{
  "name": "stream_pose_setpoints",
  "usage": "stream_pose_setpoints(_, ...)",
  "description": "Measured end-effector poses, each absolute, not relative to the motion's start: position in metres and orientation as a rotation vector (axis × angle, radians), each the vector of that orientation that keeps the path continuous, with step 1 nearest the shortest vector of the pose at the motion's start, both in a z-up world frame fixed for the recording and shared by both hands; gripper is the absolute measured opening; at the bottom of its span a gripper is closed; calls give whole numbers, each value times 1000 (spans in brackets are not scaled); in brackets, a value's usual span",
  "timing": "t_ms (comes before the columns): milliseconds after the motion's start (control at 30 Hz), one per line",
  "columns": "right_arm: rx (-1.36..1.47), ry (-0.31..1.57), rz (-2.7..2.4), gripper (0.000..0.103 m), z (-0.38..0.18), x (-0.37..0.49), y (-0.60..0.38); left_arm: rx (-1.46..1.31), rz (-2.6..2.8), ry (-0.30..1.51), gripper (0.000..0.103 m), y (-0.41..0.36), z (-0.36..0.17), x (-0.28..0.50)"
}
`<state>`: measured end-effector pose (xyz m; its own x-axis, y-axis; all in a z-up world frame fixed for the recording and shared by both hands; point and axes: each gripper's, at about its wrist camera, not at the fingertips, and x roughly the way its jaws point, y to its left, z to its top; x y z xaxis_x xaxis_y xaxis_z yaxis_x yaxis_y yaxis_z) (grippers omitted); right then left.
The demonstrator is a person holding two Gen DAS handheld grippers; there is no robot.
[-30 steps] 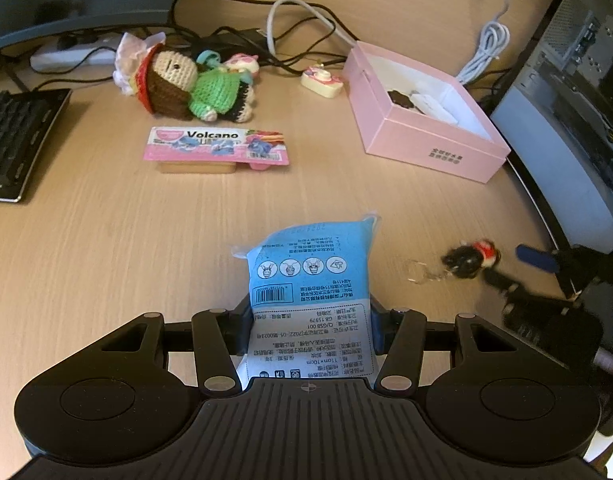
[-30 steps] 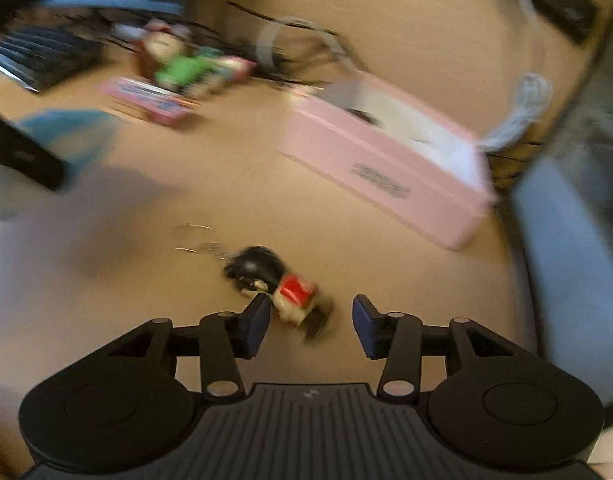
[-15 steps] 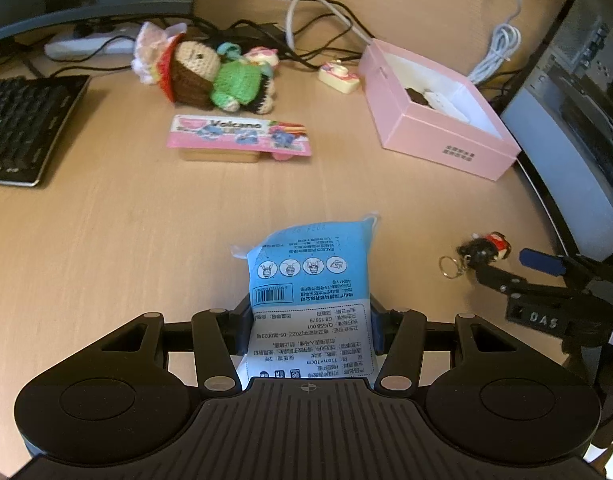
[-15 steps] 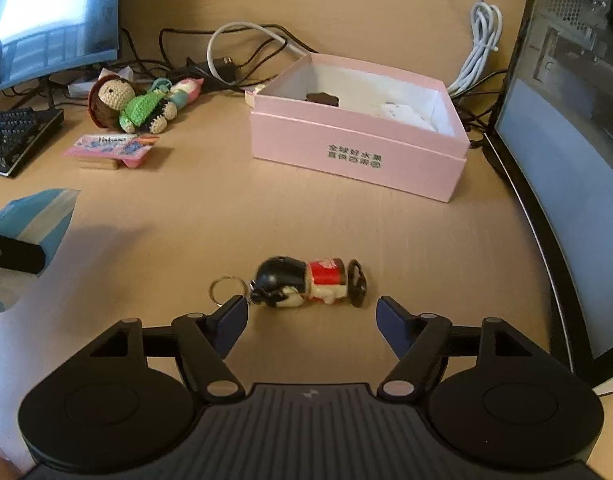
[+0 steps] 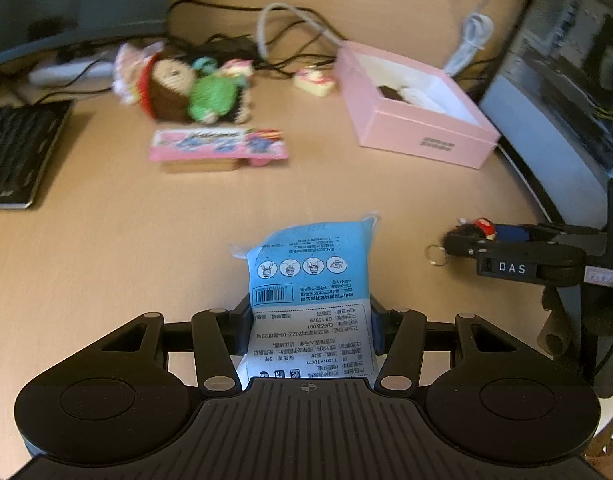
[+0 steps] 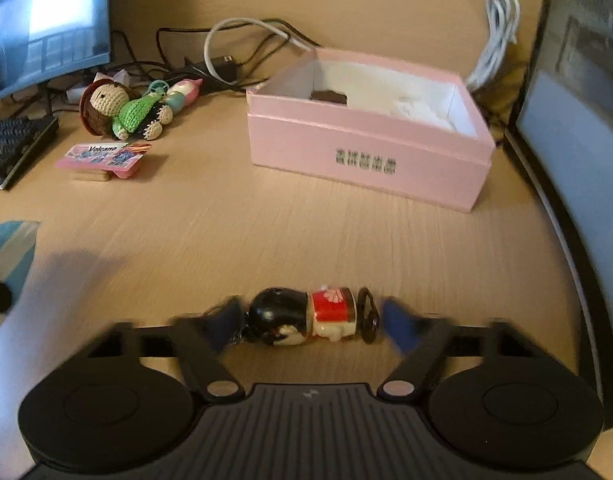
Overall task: Organize objects
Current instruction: 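Carry the blue tissue packet into the pink box and open the left tool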
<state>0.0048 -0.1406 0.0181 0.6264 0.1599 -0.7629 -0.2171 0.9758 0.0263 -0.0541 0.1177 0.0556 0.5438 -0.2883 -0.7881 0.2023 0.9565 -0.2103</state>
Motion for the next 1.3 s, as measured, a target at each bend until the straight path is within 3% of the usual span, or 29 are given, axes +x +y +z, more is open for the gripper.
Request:
stream_pose_setpoints(167,-85,804,244,63,47,-14,-150,-108,-350,907,56,92,72,-32)
stream_pose_setpoints(400,-74,656,274,63,97,-39,-176,-3,-429,579,56,18,169,48)
stream_pose_setpoints(533,-59,633,278,63,102,-45,-189,-47,-385,425,57,-20,193,92)
stream_pose_setpoints(600,-43,642,271,63,96,-45,-196,-61,-367,398,57,-39,180,116)
stream_pose_setpoints(833,-43,715,298,63,69,-44,-216,152,-265,567,58,-111,74,166)
stream_pose_setpoints(1033,-43,729,334,63,57,-40,-222,142,-278,510,58,-112,71,164)
stream_pose_setpoints(1233,-45,737,348,63,51,-35,-219,193,-283,754,62,-116,42,180)
stream_pose_setpoints(1300,-42,738,355,63,51,-35,-217,285,-309,727,63,-124,38,175)
